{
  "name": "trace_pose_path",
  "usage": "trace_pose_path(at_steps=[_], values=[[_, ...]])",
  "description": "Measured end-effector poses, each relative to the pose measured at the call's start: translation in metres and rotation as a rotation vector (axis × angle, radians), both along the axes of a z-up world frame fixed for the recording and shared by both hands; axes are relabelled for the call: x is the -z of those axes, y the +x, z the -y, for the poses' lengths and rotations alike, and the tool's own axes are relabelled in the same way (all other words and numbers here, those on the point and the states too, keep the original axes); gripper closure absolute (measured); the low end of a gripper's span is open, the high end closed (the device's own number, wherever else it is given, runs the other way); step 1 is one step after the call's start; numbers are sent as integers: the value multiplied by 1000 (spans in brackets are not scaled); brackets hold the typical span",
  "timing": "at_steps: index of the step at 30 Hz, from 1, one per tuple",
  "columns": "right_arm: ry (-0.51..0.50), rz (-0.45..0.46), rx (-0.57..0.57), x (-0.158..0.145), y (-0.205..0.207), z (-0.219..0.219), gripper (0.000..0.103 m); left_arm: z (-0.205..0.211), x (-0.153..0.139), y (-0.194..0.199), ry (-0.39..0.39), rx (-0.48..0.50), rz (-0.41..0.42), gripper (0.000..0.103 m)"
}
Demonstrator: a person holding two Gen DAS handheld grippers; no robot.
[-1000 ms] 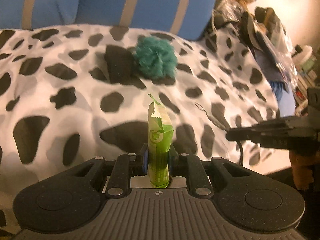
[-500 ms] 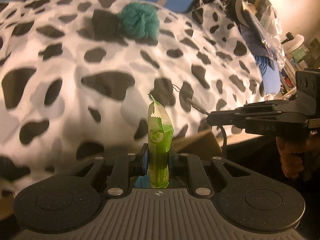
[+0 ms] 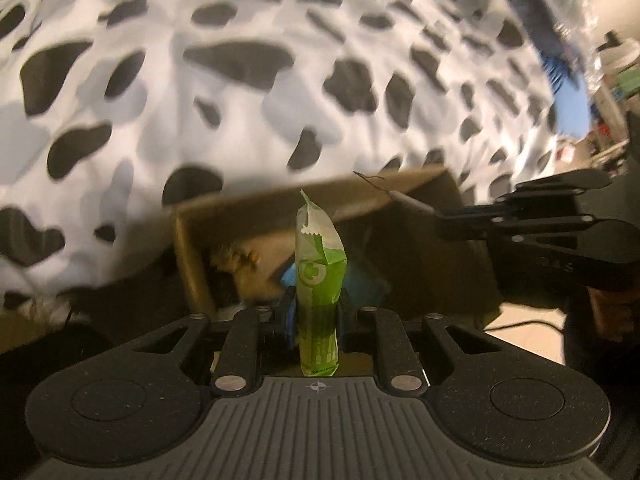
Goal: Organize soft objects
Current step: 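Carry the wipes packet with left gripper while right gripper carries the cord to the box, then open left gripper to drop the wipes packet while right gripper releases the cord, then move both open grippers back over the sponge and loofah on the bed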
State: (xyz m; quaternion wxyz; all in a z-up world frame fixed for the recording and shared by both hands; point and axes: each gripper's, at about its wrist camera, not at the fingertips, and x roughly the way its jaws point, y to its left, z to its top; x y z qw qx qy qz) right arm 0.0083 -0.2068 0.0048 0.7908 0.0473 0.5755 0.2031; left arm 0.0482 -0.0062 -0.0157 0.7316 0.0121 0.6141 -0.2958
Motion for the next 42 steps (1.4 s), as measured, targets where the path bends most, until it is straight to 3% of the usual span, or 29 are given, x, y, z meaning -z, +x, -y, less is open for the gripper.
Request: trace_pose_path(at_steps=[1,2,3,5,6,7,16,31,42], values=[[-16,-14,-27,3,-2,-5,95,2,3,-1,25,7,-10,83],[-31,-30,-54,7,-4,-9,95,4,6,-2,51,17,-18,74],[-53,-38,-74,10,-5,-13,91,5,7,-2,66,26,-24,56],[-112,-44,-91,14,-6,-18,56,7,9,-4,81,40,-25,39],[-127,-43,-93,14,-7,-19,29,7,10,-6,85,43,-24,38],[-132,-39,-94,14,-7,-19,16,6,10,-6,87,43,-28,38],[-147,-57,-93,17,-5,-18,5,7,10,-2,108,25,-30,36],[-162,-48,-24,16,0,-9,2,10,12,-1,127,18,-12,35],[-150,31,96,4,5,10,0,14,-4,4,115,-19,116,35]])
